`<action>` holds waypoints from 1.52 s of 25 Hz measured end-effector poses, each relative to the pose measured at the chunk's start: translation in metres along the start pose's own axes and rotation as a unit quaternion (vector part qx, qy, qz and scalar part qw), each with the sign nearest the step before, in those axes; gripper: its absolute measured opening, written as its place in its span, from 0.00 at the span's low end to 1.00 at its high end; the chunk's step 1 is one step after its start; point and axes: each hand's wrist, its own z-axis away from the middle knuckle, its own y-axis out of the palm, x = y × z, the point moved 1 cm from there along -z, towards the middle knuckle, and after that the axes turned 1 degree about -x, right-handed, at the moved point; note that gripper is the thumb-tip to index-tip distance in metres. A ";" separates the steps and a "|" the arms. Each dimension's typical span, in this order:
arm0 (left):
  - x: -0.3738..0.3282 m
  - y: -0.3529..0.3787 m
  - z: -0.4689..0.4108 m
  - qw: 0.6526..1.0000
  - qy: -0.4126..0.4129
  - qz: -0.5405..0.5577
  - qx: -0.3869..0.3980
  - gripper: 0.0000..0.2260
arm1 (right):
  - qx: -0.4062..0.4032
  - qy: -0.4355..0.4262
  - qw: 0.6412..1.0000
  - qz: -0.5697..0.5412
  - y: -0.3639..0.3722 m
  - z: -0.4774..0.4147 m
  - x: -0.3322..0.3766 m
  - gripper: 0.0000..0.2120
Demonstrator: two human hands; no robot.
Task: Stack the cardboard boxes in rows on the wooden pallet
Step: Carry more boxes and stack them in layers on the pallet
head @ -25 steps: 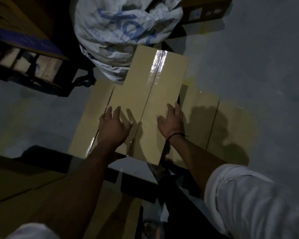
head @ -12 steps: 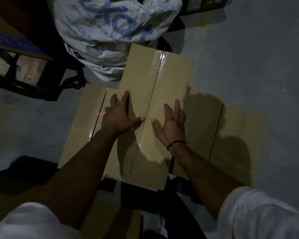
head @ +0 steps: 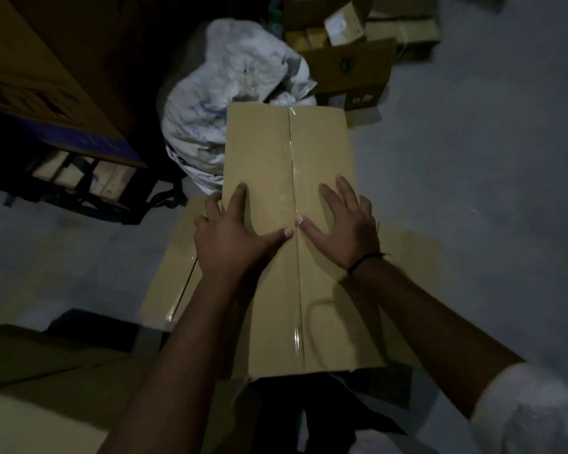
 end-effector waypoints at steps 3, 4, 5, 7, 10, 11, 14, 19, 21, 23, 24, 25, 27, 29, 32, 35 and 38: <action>-0.025 -0.064 0.078 0.999 0.006 0.018 -0.051 0.51 | -0.019 -0.022 1.000 0.003 -0.075 0.063 0.030 0.41; -0.030 -0.084 0.104 0.997 0.013 0.027 -0.066 0.51 | -0.036 -0.036 0.999 -0.003 -0.096 0.086 0.039 0.41; -0.034 -0.107 0.135 0.996 0.020 0.033 -0.085 0.51 | -0.057 -0.054 0.997 -0.003 -0.119 0.112 0.049 0.41; -0.041 -0.147 0.190 0.993 0.027 0.034 -0.111 0.52 | -0.090 -0.085 0.992 0.001 -0.159 0.158 0.067 0.41; -0.041 -0.193 0.280 0.988 0.007 0.032 -0.149 0.52 | -0.113 -0.157 0.981 -0.016 -0.206 0.226 0.091 0.41; -0.038 -0.204 0.308 0.985 -0.007 0.032 -0.167 0.52 | -0.117 -0.183 0.976 -0.022 -0.217 0.245 0.099 0.41; -0.019 -0.224 0.384 0.972 -0.061 0.031 -0.223 0.52 | -0.112 -0.254 0.961 -0.020 -0.229 0.294 0.125 0.43; 0.017 -0.232 0.499 0.940 -0.178 0.042 -0.288 0.52 | -0.025 -0.365 0.930 -0.029 -0.217 0.369 0.166 0.40; 0.025 -0.230 0.546 0.922 -0.230 0.032 -0.311 0.52 | 0.015 -0.415 0.909 -0.039 -0.212 0.400 0.175 0.41; 0.031 -0.225 0.587 0.905 -0.272 0.025 -0.326 0.52 | 0.050 -0.453 0.889 -0.049 -0.208 0.430 0.179 0.41; 0.034 -0.221 0.608 0.896 -0.294 0.025 -0.333 0.53 | 0.065 -0.470 0.879 -0.050 -0.204 0.445 0.180 0.42; 0.039 -0.217 0.631 0.885 -0.317 0.028 -0.340 0.53 | 0.080 -0.491 0.866 -0.050 -0.200 0.464 0.182 0.42; 0.048 -0.211 0.671 0.870 -0.349 0.037 -0.346 0.52 | 0.096 -0.518 0.848 -0.052 -0.188 0.498 0.188 0.41; 0.059 -0.206 0.715 0.851 -0.391 0.031 -0.349 0.52 | 0.112 -0.543 0.831 -0.046 -0.176 0.539 0.195 0.41; 0.081 -0.205 0.780 0.819 -0.438 0.023 -0.369 0.53 | 0.151 -0.577 0.801 -0.057 -0.160 0.603 0.207 0.41; 0.108 -0.211 0.839 0.793 -0.472 0.010 -0.385 0.53 | 0.174 -0.606 0.773 -0.069 -0.151 0.663 0.229 0.41; 0.146 -0.221 0.896 0.774 -0.490 0.013 -0.402 0.53 | 0.178 -0.632 0.751 -0.074 -0.132 0.729 0.262 0.39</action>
